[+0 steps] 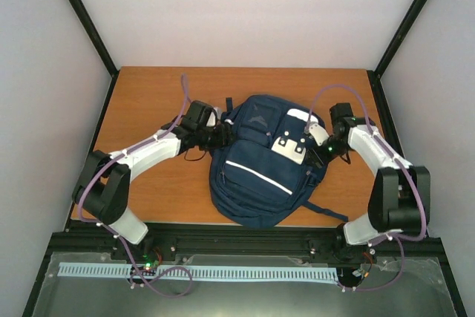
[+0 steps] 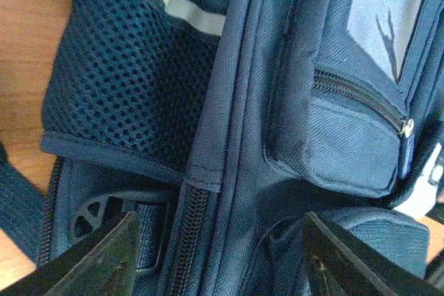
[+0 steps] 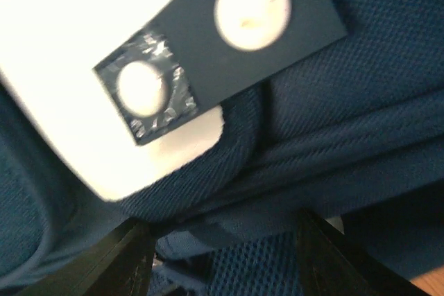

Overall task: Pack the student bag
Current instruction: Adjust the student bag at the center of the board.

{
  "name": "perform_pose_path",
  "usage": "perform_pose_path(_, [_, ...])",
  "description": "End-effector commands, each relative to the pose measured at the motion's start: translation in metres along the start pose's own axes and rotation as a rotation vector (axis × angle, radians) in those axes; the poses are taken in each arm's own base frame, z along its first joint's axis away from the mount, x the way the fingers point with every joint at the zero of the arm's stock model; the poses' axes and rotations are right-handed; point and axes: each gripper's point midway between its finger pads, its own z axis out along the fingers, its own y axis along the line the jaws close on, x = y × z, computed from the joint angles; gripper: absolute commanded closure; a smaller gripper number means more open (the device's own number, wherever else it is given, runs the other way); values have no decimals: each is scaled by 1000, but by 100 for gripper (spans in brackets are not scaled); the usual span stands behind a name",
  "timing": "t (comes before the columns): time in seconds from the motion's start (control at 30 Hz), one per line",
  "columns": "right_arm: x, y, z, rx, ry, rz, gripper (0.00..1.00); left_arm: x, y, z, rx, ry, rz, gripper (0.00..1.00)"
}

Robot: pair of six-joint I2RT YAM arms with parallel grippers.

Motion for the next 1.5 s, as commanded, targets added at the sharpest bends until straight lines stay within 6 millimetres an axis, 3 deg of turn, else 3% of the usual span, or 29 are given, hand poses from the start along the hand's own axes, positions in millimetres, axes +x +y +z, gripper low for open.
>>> perform_pose_path(0.0, [-41, -34, 6, 51, -65, 24, 46, 16, -21, 5, 167, 56, 19, 37])
perform_pose_path(0.1, [-72, -57, 14, 57, -76, 52, 49, 37, -31, 6, 199, 84, 43, 44])
perform_pose_path(0.27, [-116, -90, 40, 39, -68, 80, 54, 84, -50, 13, 197, 131, 89, 47])
perform_pose_path(0.47, [-160, -105, 67, 36, -56, 72, 54, 145, -79, 27, 215, 216, 138, 48])
perform_pose_path(0.57, [-180, -113, 58, 28, -76, 95, 54, 160, -81, 28, 163, 258, 182, 46])
perform_pose_path(0.7, [-190, -114, 8, 43, -174, 100, 47, 159, -76, 6, 106, 256, 253, 41])
perform_pose_path(0.83, [-181, -97, -59, 72, -265, 37, 40, 156, -68, -11, 45, 262, 371, 39])
perform_pose_path(0.93, [-160, -65, -85, 52, -287, -79, 40, 146, -60, -19, -40, 229, 476, 39])
perform_pose_path(1.07, [-118, -17, -94, -13, -292, -203, 40, 105, -72, -36, -113, 60, 610, 38])
perform_pose_path(1.23, [-63, 29, -94, -90, -250, -266, 45, 38, -128, -85, -103, -210, 763, 28])
perform_pose_path(1.3, [-47, 45, -98, -103, -252, -314, 46, 19, -149, -94, -102, -278, 803, 22])
perform_pose_path(1.37, [-35, 56, -102, -92, -266, -350, 46, 1, -158, -91, -145, -327, 807, 20])
perform_pose_path(1.47, [-14, 71, -100, -93, -265, -403, 46, -15, -170, -74, -225, -316, 904, 32])
